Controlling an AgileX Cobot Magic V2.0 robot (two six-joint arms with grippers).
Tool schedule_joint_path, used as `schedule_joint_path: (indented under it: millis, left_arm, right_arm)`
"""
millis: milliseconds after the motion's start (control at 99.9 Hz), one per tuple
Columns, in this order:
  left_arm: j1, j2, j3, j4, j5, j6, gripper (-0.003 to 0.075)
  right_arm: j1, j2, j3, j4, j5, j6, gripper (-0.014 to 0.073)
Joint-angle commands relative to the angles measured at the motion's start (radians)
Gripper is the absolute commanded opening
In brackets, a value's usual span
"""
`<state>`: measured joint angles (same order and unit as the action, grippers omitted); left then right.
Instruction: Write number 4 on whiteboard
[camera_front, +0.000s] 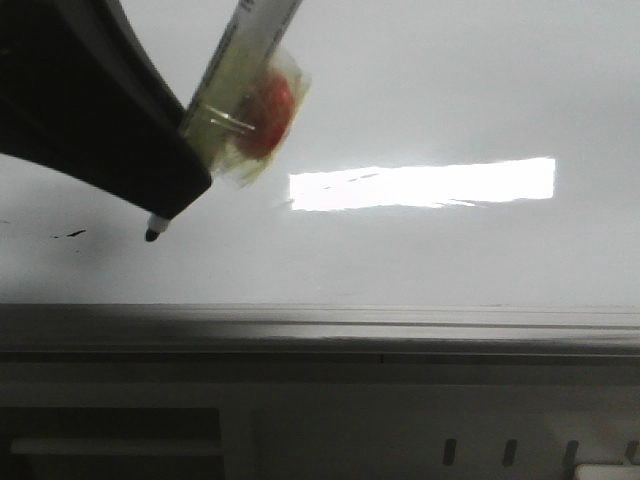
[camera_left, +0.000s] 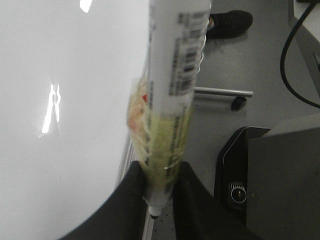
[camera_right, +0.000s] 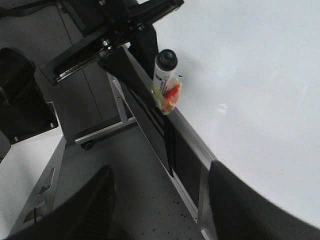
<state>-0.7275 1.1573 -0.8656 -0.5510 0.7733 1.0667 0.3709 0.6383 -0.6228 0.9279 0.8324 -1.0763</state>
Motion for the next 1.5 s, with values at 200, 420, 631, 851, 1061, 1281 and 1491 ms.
schedule_joint_path:
  millis: [200, 420, 631, 851, 1061, 1281, 1491]
  left_arm:
    - [-0.009, -0.015, -0.034, 0.158, 0.09, -0.001, -0.002]
    - [-0.01, -0.002, -0.034, 0.226, 0.154, -0.001, -0.002]
    - [-0.01, 0.054, -0.034, 0.246, 0.199, -0.001, -0.002]
    - [-0.01, 0.068, -0.034, 0.253, 0.179, 0.049, -0.002]
    - [-0.01, 0.068, -0.036, 0.282, 0.122, 0.073, -0.002]
    - [-0.01, 0.068, -0.043, 0.33, 0.096, 0.108, -0.002]
    - [-0.01, 0.068, -0.122, 0.387, 0.08, 0.109, -0.002]
  right_arm:
    - [0.194, 0.131, -0.036, 0.075, -0.13, -0.109, 0.0377]
    - [0.399, 0.222, -0.036, 0.075, -0.333, -0.111, 0.0377]
    - [0.524, 0.297, -0.036, 0.075, -0.404, -0.111, 0.0377]
    - [0.587, 0.323, -0.036, 0.071, -0.502, -0.113, 0.0377]
    - [0.59, 0.323, -0.036, 0.069, -0.518, -0.175, 0.0377]
    - [0.59, 0.323, -0.036, 0.069, -0.559, -0.288, 0.0377]
    - [0.59, 0.323, -0.036, 0.061, -0.565, -0.294, 0.0377]
